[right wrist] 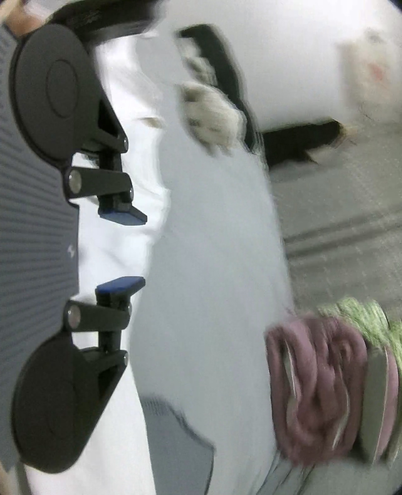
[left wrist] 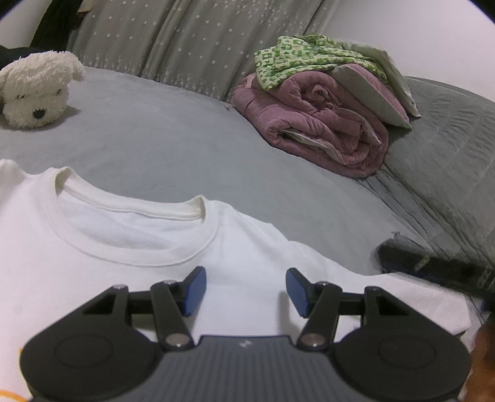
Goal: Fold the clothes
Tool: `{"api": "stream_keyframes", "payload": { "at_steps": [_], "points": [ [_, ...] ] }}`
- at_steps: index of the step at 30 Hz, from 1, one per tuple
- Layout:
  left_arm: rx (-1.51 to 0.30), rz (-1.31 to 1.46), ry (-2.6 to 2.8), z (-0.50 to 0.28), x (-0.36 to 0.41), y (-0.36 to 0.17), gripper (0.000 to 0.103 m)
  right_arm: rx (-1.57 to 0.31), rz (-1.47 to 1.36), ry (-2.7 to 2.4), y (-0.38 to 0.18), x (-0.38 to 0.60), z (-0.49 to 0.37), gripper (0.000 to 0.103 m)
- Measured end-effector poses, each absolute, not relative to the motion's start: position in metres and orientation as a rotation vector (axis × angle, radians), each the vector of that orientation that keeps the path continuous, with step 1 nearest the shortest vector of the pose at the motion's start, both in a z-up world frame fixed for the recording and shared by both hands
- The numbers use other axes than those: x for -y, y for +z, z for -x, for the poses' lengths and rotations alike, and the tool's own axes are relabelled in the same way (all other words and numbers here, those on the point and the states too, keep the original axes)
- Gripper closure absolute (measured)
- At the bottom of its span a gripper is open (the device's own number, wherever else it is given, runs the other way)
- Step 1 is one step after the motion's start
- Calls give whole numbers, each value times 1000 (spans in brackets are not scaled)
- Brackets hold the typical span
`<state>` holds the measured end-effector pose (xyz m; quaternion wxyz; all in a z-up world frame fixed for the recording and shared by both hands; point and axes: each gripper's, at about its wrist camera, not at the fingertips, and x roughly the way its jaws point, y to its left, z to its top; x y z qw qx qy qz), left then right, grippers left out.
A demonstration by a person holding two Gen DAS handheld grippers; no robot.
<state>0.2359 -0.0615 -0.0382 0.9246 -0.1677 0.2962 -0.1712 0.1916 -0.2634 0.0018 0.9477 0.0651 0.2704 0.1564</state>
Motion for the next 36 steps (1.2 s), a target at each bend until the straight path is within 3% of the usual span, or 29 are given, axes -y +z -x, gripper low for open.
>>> {"api": "stream_keyframes", "payload": {
  "at_steps": [4, 12, 15, 21, 26, 36],
  "points": [
    [-607, 350, -340, -239, 53, -37, 46, -653, 0, 339, -28, 246, -206, 63],
    [-624, 316, -320, -244, 43, -28, 51, -639, 43, 323, -29, 254, -201, 63],
    [-621, 207, -247, -237, 48, -9, 41, -634, 57, 300, -20, 252, -197, 59],
    [-547, 75, -153, -224, 40, 23, 33, -656, 36, 278, 4, 223, -208, 58],
    [-522, -5, -45, -220, 6, 41, 26, -612, 44, 299, 45, 176, -213, 45],
    [-523, 184, 321, -216, -118, 48, 23, -661, -140, 382, 49, 88, -236, 45]
  ]
}}
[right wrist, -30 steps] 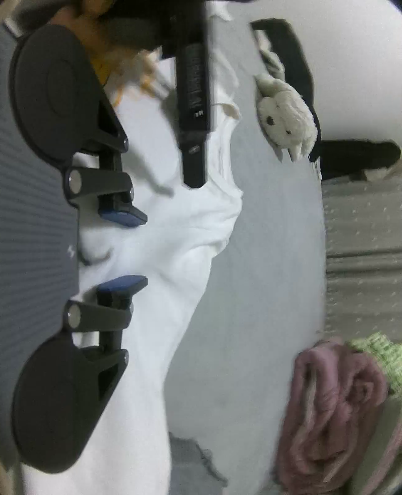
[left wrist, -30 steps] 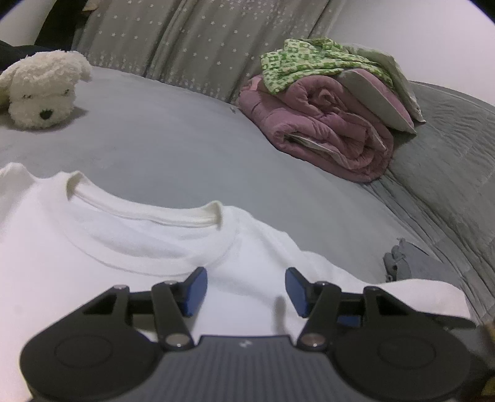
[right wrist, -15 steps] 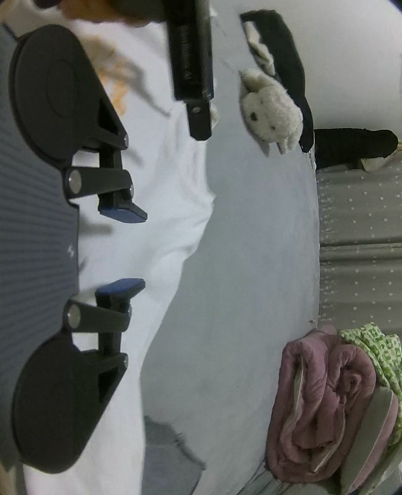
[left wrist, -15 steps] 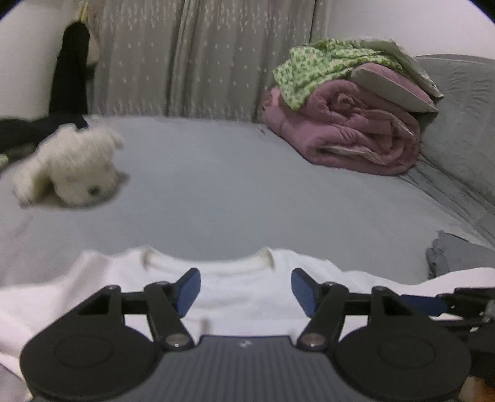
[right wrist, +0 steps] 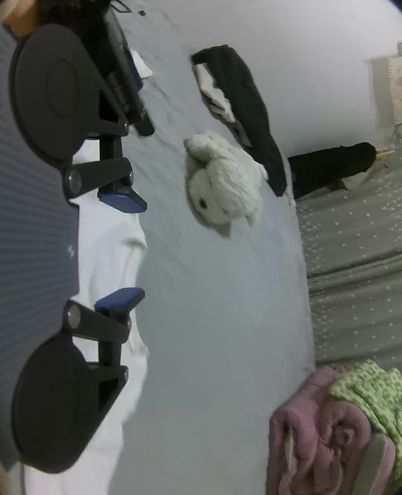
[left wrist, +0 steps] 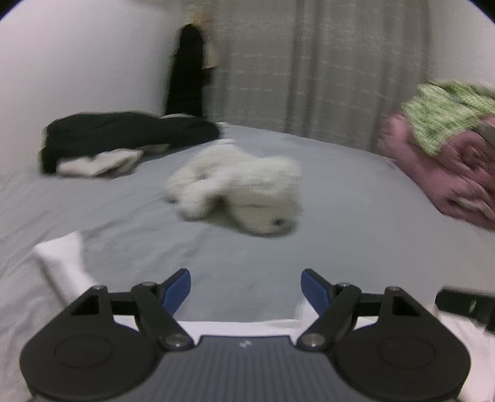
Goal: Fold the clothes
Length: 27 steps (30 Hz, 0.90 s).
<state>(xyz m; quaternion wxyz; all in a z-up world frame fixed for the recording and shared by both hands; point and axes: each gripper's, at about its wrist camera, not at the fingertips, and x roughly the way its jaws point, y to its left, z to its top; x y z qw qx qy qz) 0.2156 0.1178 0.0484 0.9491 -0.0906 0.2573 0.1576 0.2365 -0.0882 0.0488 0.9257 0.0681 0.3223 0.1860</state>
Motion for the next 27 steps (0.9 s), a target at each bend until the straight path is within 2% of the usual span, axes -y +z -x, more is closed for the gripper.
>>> {"api": "stream_keyframes", "payload": {
  "at_steps": [11, 18, 27],
  "points": [
    [-524, 195, 400, -219, -125, 42, 23, -761, -175, 496, -4, 38, -236, 45],
    [-497, 239, 356, -208, -124, 51, 23, -710, -201, 503, 3, 49, -228, 45],
    [-518, 41, 457, -193, -153, 41, 23, -721, -212, 551, -3, 31, -228, 45]
  ]
}}
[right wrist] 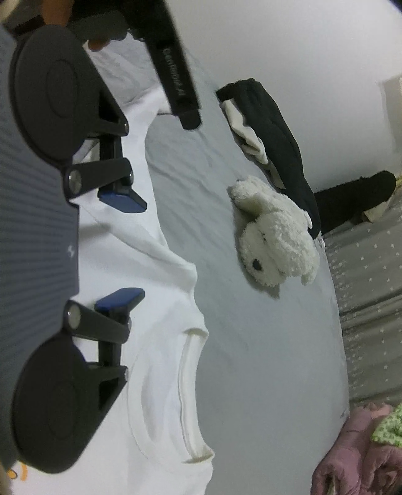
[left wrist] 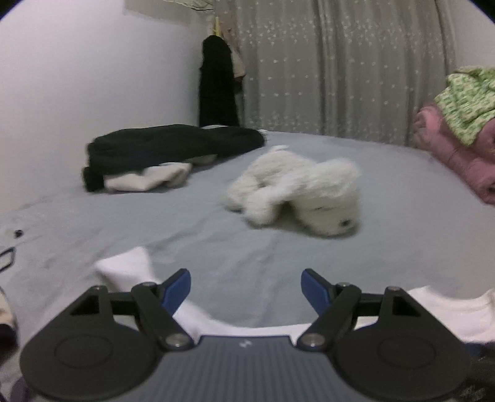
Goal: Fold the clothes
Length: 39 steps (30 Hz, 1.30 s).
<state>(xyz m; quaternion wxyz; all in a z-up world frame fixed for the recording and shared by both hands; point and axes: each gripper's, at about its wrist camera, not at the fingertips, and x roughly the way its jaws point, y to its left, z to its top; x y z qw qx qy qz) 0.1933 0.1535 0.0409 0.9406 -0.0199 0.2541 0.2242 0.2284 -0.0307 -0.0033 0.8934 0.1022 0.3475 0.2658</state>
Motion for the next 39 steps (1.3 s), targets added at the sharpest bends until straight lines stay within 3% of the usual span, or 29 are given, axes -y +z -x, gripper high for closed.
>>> {"api": "stream_keyframes", "payload": {
  "at_steps": [9, 13, 24, 39],
  "points": [
    [-512, 126, 556, -176, -210, 29, 27, -627, -214, 749, 1, 7, -211, 45],
    [-494, 139, 574, -174, -223, 33, 35, -612, -218, 828, 3, -10, -204, 53],
    [-535, 241, 513, -175, -244, 23, 55, -592, -12, 980, -3, -60, -183, 54],
    [-463, 320, 555, -168, -251, 26, 54, -620, 137, 1054, 8, -94, -192, 54]
  ]
}}
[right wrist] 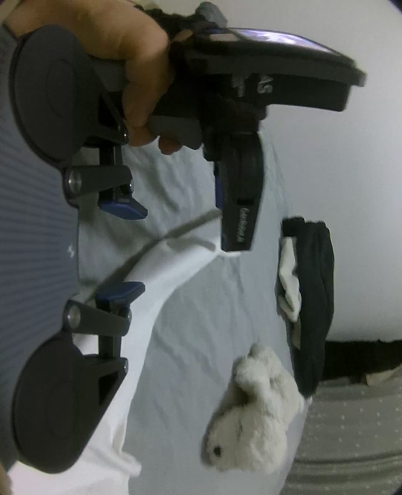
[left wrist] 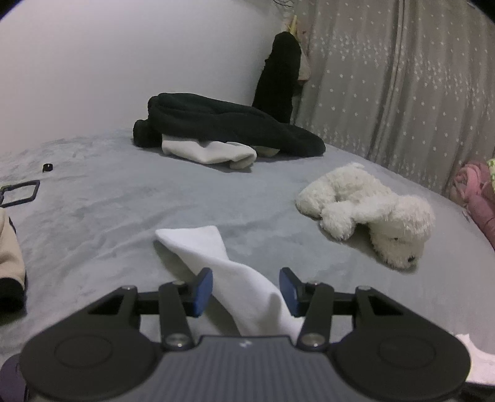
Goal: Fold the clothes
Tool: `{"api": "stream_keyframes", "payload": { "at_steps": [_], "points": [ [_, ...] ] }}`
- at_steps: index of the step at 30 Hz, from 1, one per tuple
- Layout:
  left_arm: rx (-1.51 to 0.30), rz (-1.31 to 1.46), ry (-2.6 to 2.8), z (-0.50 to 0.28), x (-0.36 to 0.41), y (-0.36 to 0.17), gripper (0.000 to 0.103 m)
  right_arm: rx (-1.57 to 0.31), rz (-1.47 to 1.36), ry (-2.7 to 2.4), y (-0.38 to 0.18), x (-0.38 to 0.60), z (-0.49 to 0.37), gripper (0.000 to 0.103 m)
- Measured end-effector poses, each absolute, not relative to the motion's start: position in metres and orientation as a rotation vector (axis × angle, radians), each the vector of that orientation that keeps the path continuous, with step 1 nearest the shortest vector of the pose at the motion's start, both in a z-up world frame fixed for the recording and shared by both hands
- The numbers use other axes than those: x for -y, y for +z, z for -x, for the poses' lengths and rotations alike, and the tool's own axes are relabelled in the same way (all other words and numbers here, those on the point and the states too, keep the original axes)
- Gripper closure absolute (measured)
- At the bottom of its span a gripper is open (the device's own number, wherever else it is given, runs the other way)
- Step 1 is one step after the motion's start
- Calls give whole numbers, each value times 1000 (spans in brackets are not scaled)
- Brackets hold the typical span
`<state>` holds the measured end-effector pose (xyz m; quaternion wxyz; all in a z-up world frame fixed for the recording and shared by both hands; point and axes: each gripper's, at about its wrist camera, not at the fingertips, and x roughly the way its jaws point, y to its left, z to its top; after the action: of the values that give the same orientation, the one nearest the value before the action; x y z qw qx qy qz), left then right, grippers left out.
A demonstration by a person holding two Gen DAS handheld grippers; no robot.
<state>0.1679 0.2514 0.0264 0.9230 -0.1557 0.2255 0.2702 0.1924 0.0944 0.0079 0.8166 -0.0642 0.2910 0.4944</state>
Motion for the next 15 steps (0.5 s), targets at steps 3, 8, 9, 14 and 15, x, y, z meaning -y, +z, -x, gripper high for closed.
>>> {"api": "stream_keyframes", "payload": {
  "at_steps": [3, 8, 9, 14, 15],
  "points": [
    [-468, 342, 548, -170, -253, 23, 54, -627, 132, 1070, -1, -97, -197, 54],
    [-478, 352, 549, -174, -252, 19, 54, -620, 124, 1048, -8, -99, -204, 54],
    [-479, 350, 551, -175, -252, 18, 54, -614, 123, 1042, -8, -100, -205, 54],
    [-481, 342, 567, -177, -252, 15, 52, -593, 112, 975, -10, -100, -212, 54],
    [-483, 340, 574, -178, -252, 14, 50, -596, 119, 953, -11, -100, -214, 54]
  ]
}}
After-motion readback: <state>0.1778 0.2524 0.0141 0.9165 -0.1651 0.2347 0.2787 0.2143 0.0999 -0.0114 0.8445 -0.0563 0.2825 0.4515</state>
